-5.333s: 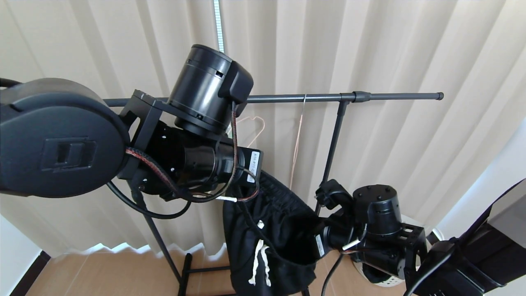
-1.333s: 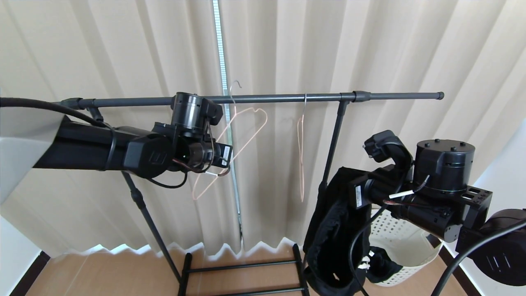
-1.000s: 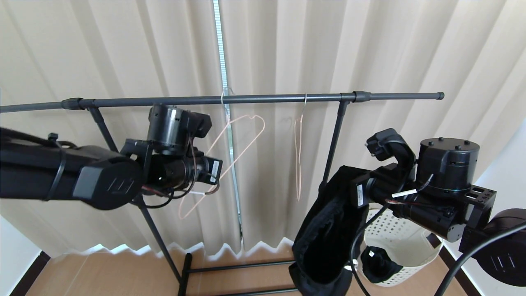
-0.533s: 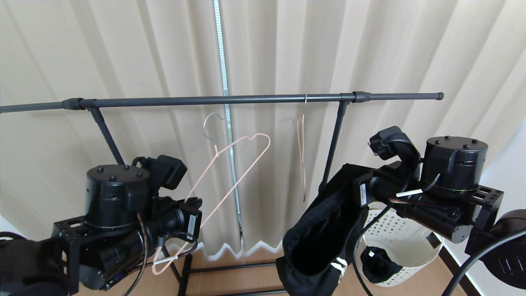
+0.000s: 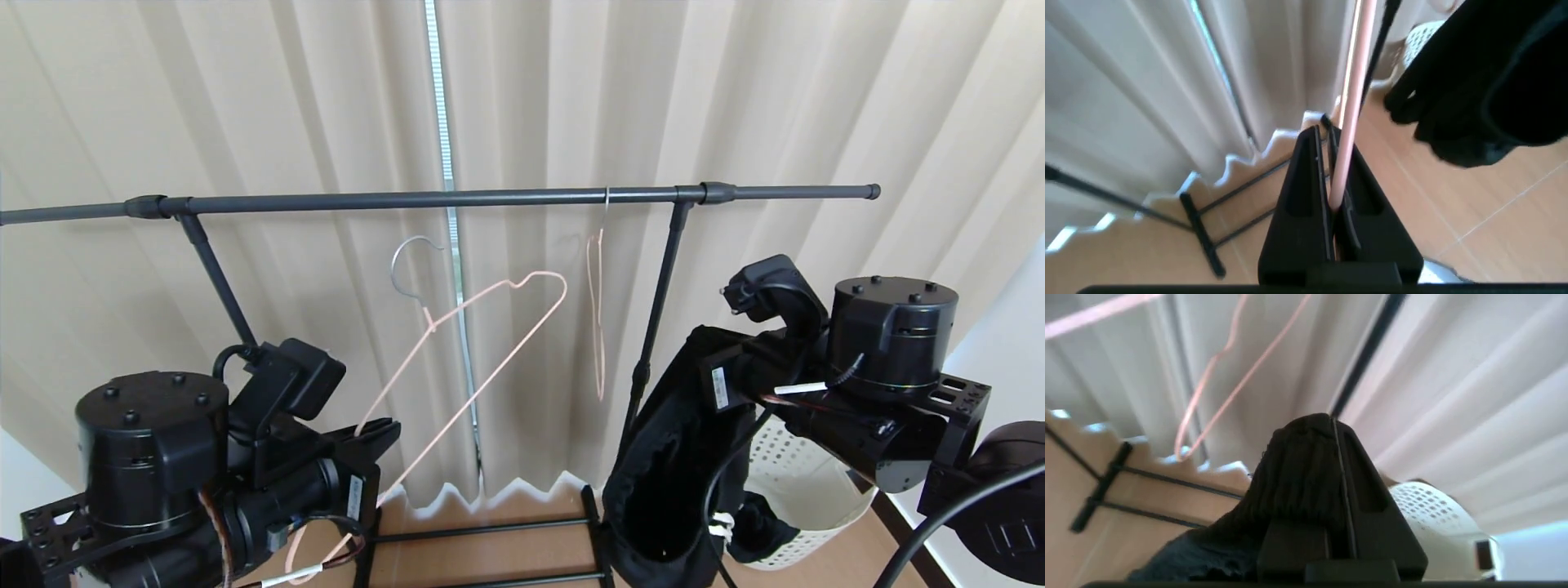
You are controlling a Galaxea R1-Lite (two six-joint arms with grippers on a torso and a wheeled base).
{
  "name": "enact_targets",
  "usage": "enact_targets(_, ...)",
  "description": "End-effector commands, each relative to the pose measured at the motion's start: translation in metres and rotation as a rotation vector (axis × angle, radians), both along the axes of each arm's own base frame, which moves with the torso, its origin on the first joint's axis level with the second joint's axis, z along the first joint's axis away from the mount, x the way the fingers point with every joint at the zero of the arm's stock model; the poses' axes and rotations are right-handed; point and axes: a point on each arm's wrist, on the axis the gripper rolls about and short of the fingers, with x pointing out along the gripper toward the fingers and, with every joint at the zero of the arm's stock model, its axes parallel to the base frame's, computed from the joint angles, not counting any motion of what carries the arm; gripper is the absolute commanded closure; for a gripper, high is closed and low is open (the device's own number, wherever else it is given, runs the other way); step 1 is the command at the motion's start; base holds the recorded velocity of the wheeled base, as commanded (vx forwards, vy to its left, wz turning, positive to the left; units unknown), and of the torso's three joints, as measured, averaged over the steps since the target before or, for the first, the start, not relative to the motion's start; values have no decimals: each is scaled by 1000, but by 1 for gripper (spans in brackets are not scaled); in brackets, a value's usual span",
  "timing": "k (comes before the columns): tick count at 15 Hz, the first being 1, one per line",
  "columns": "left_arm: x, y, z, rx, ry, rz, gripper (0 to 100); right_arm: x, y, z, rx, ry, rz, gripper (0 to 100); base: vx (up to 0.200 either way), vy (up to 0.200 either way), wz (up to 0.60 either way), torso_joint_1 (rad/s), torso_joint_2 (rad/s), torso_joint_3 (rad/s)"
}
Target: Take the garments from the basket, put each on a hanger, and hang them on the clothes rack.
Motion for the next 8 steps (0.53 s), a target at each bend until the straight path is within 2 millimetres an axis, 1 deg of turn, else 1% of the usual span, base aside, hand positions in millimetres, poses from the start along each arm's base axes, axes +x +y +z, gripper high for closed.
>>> enact_targets(1, -6, -1, -4, -5, -2, -30, 100, 1, 4, -2, -14, -1, -22, 100, 0, 0, 0, 0, 0, 0)
enact_targets(3, -10, -3, -5, -13, -4, -61, 100, 3, 4, -1, -29, -12, -60, 100, 0, 0, 0, 0, 0, 0)
enact_targets(5, -16, -3, -5, -22, -7, -95, 100, 9, 5, -4, -65, -20, -132, 100, 0, 0, 0, 0, 0, 0)
enact_targets(8, -26, -1, -10, 23, -11, -191, 100, 23, 10, -9, -102, -35, -269, 100, 0, 0, 0, 0, 0, 0)
